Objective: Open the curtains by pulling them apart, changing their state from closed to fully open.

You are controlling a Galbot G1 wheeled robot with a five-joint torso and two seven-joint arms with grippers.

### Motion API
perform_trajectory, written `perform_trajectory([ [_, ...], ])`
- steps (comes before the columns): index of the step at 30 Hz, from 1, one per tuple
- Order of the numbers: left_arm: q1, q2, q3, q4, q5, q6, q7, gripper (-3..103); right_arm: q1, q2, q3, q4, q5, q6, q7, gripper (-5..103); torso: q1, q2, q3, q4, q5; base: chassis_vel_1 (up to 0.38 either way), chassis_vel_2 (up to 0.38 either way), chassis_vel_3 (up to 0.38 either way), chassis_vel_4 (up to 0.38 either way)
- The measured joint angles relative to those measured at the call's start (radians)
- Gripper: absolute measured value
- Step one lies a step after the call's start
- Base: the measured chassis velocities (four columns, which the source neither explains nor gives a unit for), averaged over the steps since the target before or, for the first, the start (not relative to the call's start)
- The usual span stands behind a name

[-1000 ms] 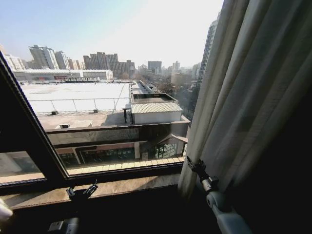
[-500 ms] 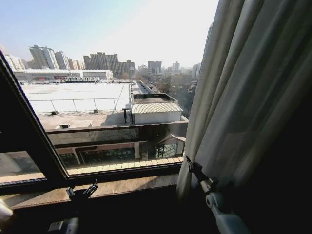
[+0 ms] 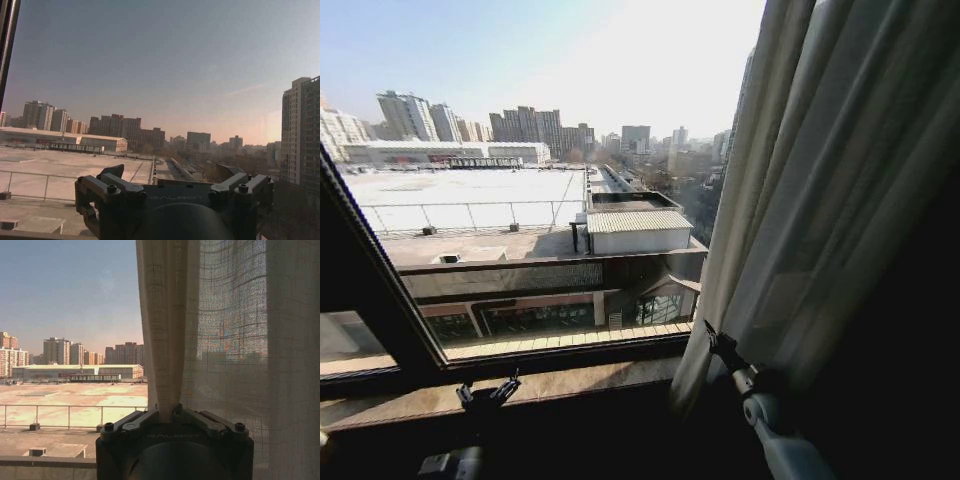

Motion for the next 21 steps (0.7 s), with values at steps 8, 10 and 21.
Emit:
perform_trajectory([
  [8,0.000,0.000,0.000,0.000,0.000,0.000,0.000,100,0.006,0.002,0.001,-0.012,0.000,0.006,-0.012,0,0.000,0.000,0.000,-0.0001,-0.0003,-0.303,-0.303,0.299,0.287],
  [10,0.000,0.000,0.000,0.000,0.000,0.000,0.000,100,0.007,0.002,0.001,-0.013,0.000,0.006,-0.013,0,0.000,0.000,0.000,-0.0001,-0.0004,-0.321,-0.343,0.320,0.343],
  [21,0.000,0.000,0.000,0.000,0.000,0.000,0.000,100,0.008,0.003,-0.001,-0.021,0.001,0.035,-0.005,0,0.000,0.000,0.000,-0.0002,-0.0003,-0.365,-0.347,0.354,0.347],
])
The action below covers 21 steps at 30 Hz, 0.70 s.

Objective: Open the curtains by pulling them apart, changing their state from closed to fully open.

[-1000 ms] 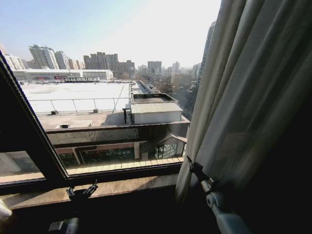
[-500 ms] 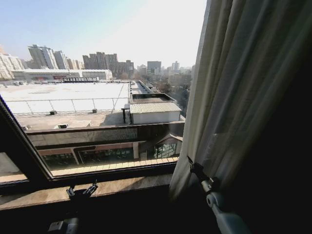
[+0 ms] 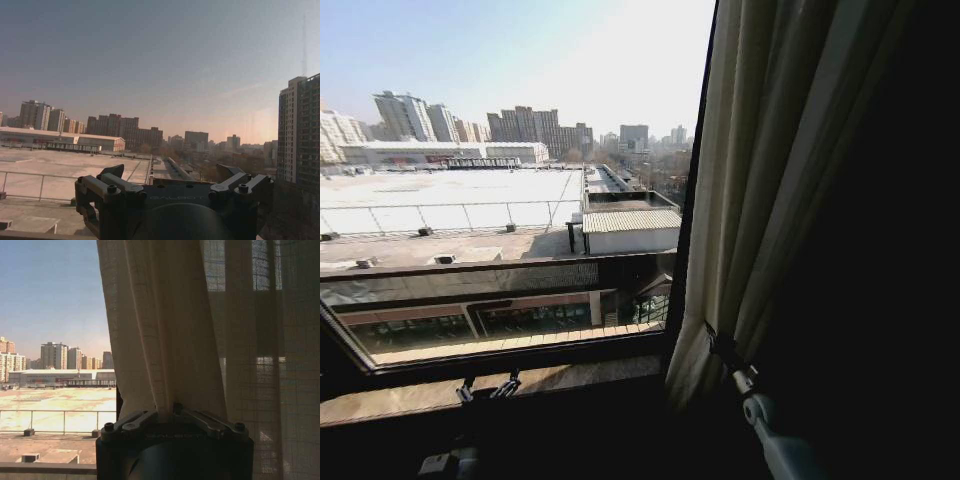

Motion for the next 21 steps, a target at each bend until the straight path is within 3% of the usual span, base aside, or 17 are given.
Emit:
perform_trajectory([
  [5,0.000,0.000,0.000,0.000,0.000,0.000,0.000,100,-0.002,-0.012,0.004,0.000,-0.051,0.013,0.000,0,0.000,0.000,0.000,-0.0002,0.0007,-0.180,-0.229,0.166,0.201],
  [9,0.000,0.000,0.000,0.000,0.000,0.000,0.000,100,0.001,-0.028,0.008,-0.006,-0.086,-0.012,0.057,0,0.000,0.000,0.000,-0.0003,0.0004,-0.005,-0.031,0.023,0.008],
  [11,0.000,0.000,0.000,0.000,0.000,0.000,0.000,100,0.030,-0.040,0.016,-0.044,-0.087,-0.048,0.135,0,0.000,0.000,0.000,0.0001,-0.0007,0.015,0.032,-0.022,-0.017],
  [12,0.000,0.000,0.000,0.000,0.000,0.000,0.000,100,0.030,-0.040,0.016,-0.044,-0.087,-0.048,0.135,0,0.000,0.000,0.000,0.0001,-0.0007,0.030,0.063,-0.045,-0.034],
  [15,0.000,0.000,-0.001,0.000,0.000,0.000,-0.001,100,0.089,-0.055,0.041,-0.138,-0.121,-0.071,0.281,0,0.000,0.000,0.000,0.0004,-0.0003,0.073,0.074,-0.049,-0.052],
  [17,0.000,0.000,-0.001,0.000,0.000,0.000,-0.001,100,0.098,-0.058,0.046,-0.152,-0.127,-0.073,0.306,0,0.000,0.000,0.000,0.0005,-0.0003,0.042,0.065,-0.041,-0.031],
  [19,0.000,0.000,-0.001,0.000,0.000,0.000,-0.001,100,0.117,-0.068,0.066,-0.185,-0.134,-0.091,0.393,0,0.000,0.000,0.000,0.0003,-0.0004,0.000,0.000,0.000,0.000],
  [21,0.000,0.000,-0.001,0.000,0.000,0.000,-0.001,100,0.120,-0.071,0.071,-0.191,-0.137,-0.098,0.413,0,0.000,0.000,0.000,0.0002,0.0000,0.000,0.000,0.000,0.000],
])
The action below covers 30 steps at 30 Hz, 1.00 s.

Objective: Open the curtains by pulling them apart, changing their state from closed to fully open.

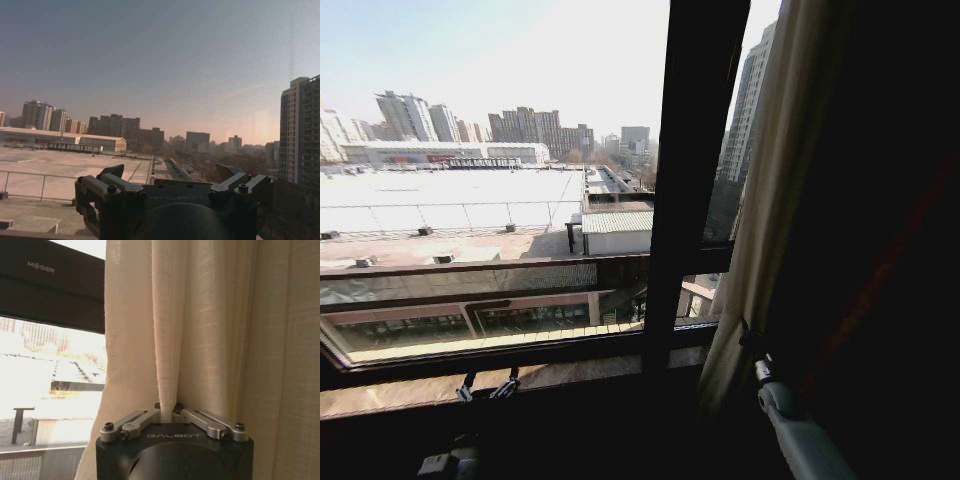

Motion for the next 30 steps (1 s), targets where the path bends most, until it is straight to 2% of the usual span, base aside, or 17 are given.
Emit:
perform_trajectory([
  [4,0.000,0.000,0.001,0.000,0.000,0.000,0.000,100,0.005,-0.012,0.008,-0.014,-0.008,-0.025,0.076,0,0.000,0.000,0.000,-0.0003,0.0002,0.000,0.000,0.000,0.000],
  [10,0.000,0.000,0.000,0.000,0.000,0.000,0.000,100,-0.017,-0.015,0.000,0.024,0.009,-0.041,0.087,0,0.000,0.000,0.000,-0.0002,0.0001,0.000,0.000,0.000,0.000],
  [12,0.000,0.000,0.000,0.000,0.000,0.000,0.000,100,-0.053,-0.018,-0.018,0.096,0.076,-0.056,0.050,0,0.000,0.000,0.000,-0.0002,0.0003,0.000,0.000,0.000,0.000],
  [15,0.000,0.000,0.001,0.000,0.000,0.000,0.001,100,-0.106,-0.026,-0.026,0.185,0.158,-0.068,-0.087,5,0.000,0.000,0.000,-0.0003,0.0011,0.000,0.000,0.000,0.000],
  [16,0.000,0.000,0.001,0.000,0.000,0.000,0.001,100,-0.106,-0.026,-0.026,0.185,0.158,-0.068,-0.087,5,0.000,0.000,0.000,-0.0003,0.0011,0.000,0.000,0.000,0.000],
  [18,0.000,0.000,0.001,0.000,0.000,0.000,0.001,100,-0.158,-0.042,-0.030,0.270,0.233,-0.091,-0.145,16,0.000,0.000,0.000,-0.0001,0.0004,0.000,0.000,0.000,0.000],
  [19,0.000,0.000,0.001,0.000,0.000,0.000,0.001,100,-0.158,-0.042,-0.030,0.270,0.233,-0.091,-0.145,16,0.000,0.000,0.000,-0.0001,0.0004,0.000,0.000,0.000,0.000],
  [21,0.000,0.000,0.000,0.000,0.000,0.000,0.001,100,-0.229,-0.060,-0.028,0.361,0.292,-0.144,-0.224,27,0.000,0.000,0.000,-0.0002,-0.0001,0.000,0.000,0.000,0.000],
  [22,0.000,0.000,0.000,0.000,0.000,0.000,0.001,100,-0.229,-0.060,-0.028,0.361,0.292,-0.144,-0.224,27,0.000,0.000,0.000,-0.0002,-0.0001,0.000,0.000,0.000,0.000],
  [23,0.000,0.000,0.001,0.000,0.000,0.000,0.001,100,-0.262,-0.066,-0.028,0.409,0.324,-0.164,-0.250,32,0.000,0.000,0.000,-0.0005,0.0000,0.000,0.000,0.000,0.000],
  [25,0.000,0.000,0.001,0.000,0.000,0.000,0.001,100,-0.301,-0.068,-0.032,0.480,0.363,-0.173,-0.257,43,0.000,0.000,0.000,-0.0004,-0.0002,0.000,0.000,0.000,0.000],
  [27,0.000,0.000,0.001,0.000,0.000,0.000,0.001,100,-0.313,-0.066,-0.035,0.503,0.365,-0.172,-0.257,43,0.000,0.000,0.000,-0.0003,-0.0002,0.000,0.000,0.000,0.000],
  [30,0.000,0.000,0.001,0.000,0.000,0.000,0.001,100,-0.334,-0.054,-0.045,0.552,0.330,-0.144,-0.238,59,0.000,0.000,0.000,-0.0002,0.0000,0.000,0.000,0.000,0.000],
])
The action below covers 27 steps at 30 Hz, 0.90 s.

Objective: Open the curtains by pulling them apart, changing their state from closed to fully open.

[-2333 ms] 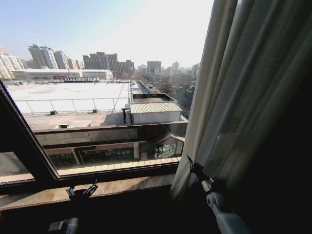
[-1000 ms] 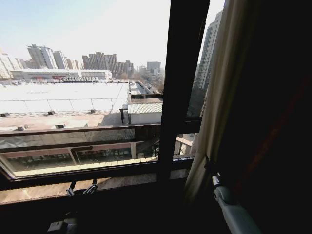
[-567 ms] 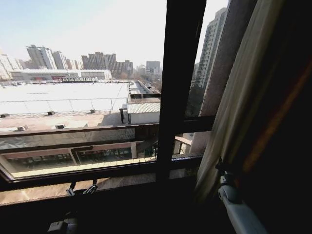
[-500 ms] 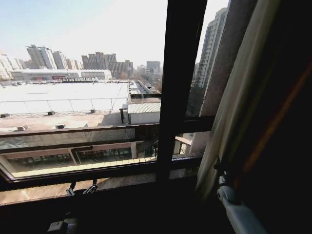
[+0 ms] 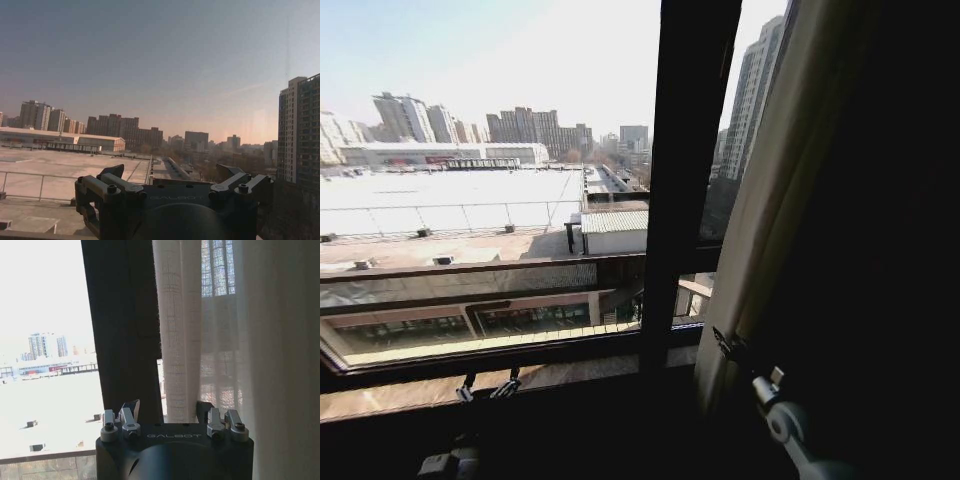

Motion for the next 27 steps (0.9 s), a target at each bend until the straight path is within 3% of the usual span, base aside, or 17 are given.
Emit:
perform_trajectory([
  [2,0.000,0.000,0.000,0.000,0.000,0.000,0.000,100,-0.008,0.008,0.000,0.012,-0.043,0.017,0.011,70,0.000,0.000,0.000,0.0000,0.0000,0.000,0.000,0.000,0.000],
  [7,0.000,0.000,0.000,0.000,0.000,0.000,0.000,100,-0.027,0.014,0.004,0.027,-0.058,0.028,0.013,81,0.000,0.000,0.000,0.0000,0.0001,0.000,0.000,0.000,0.000],
  [10,0.000,0.000,0.000,0.000,0.000,0.000,0.000,100,-0.042,0.019,0.008,0.043,-0.065,0.037,0.004,96,0.000,0.000,0.000,0.0000,0.0000,0.000,0.000,0.000,0.000],
  [12,0.000,0.000,0.000,0.000,0.000,0.000,0.000,100,-0.052,0.023,0.010,0.049,-0.069,0.049,-0.014,100,0.000,0.000,0.000,0.0000,0.0001,0.000,0.000,0.000,0.000],
  [27,0.000,0.000,0.000,0.000,0.000,0.000,0.000,100,-0.055,0.026,0.011,0.050,-0.071,0.055,-0.021,100,0.000,0.000,0.000,0.0000,0.0000,0.000,0.000,0.000,0.000],
])
